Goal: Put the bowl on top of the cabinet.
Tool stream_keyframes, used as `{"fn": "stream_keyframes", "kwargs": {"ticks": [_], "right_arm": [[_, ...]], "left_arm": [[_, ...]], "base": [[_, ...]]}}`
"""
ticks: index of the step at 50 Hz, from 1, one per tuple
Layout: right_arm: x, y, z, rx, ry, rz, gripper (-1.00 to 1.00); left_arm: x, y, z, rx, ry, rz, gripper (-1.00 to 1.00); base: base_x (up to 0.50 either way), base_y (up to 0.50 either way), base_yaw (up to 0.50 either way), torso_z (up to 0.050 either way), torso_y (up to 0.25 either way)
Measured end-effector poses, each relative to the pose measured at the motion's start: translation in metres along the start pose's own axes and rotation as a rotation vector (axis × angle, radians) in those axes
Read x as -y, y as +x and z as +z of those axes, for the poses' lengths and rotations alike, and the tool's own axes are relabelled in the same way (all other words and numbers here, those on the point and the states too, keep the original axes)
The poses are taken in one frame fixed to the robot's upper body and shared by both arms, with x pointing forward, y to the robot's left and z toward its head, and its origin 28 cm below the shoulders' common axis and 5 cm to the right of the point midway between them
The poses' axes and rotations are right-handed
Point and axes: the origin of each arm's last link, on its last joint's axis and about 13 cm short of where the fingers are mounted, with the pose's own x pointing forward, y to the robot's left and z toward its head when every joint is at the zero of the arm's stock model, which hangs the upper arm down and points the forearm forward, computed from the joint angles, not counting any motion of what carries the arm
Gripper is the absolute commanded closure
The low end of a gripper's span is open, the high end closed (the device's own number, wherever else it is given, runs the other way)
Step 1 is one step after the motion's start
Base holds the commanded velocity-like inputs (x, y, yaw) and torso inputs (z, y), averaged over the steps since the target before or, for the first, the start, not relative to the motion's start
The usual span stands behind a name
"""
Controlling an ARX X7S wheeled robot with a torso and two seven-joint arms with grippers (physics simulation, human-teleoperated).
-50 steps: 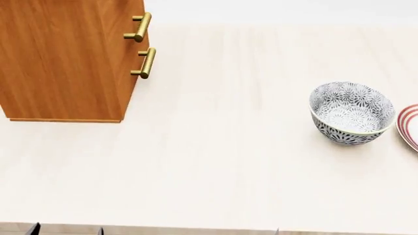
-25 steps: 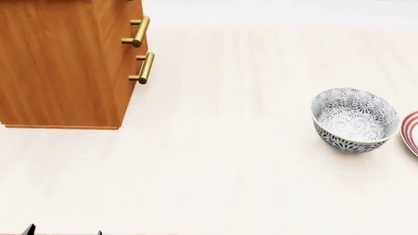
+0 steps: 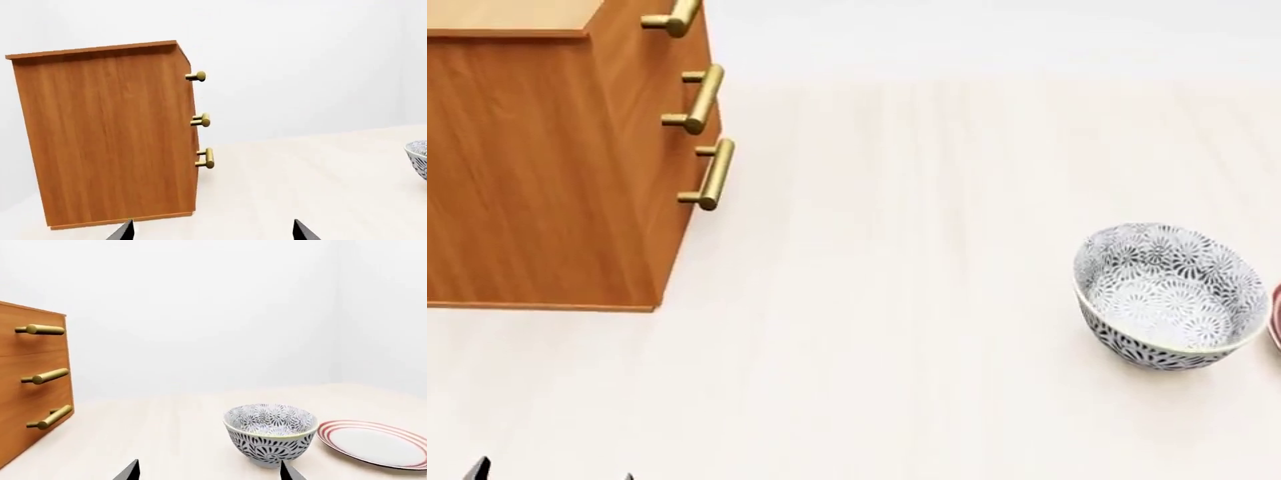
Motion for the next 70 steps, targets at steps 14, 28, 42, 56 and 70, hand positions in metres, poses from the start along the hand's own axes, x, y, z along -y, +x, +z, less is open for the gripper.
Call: {"fn": "stream_keyframes", "kwargs": {"ticks": [14, 28, 42, 56, 70], "right_arm": [[-0.0001, -0.0005, 0.0002, 0.005, -0.002, -0.002, -1.00], [-0.0001, -0.0008, 0.0001, 0.007, -0.004, -0.002, -1.00], [-0.0002, -0.0008, -0.0002, 0.007, -0.005, -0.001, -1.00], [0.0000, -0.0011, 0.0001, 0.009, -0.006, -0.001, -1.00], [-0.0002, -0.0013, 0.0002, 0.010, -0.008, -0.005, -1.00]], "left_arm": [[-0.0003, -0.0029, 0.0012, 0.031, 0.012, 0.006, -1.00], [-0.0003, -0.0029, 0.0009, 0.035, 0.009, 0.007, -1.00], [0.0000, -0.0019, 0.0002, 0.028, 0.006, 0.012, -1.00], [0.0005, -0.0012, 0.0000, 0.018, 0.005, 0.017, -1.00], [0.0004, -0.0011, -0.0002, 0.015, 0.001, 0.019, -1.00]], "base": [[0.21, 0.00, 0.00, 0.050, 0.000], [0.21, 0.00, 0.00, 0.050, 0.001], [0.20, 0.00, 0.00, 0.039, 0.000], [0.20, 0.00, 0.00, 0.000, 0.000], [0.16, 0.00, 0.00, 0.000, 0.000]]}}
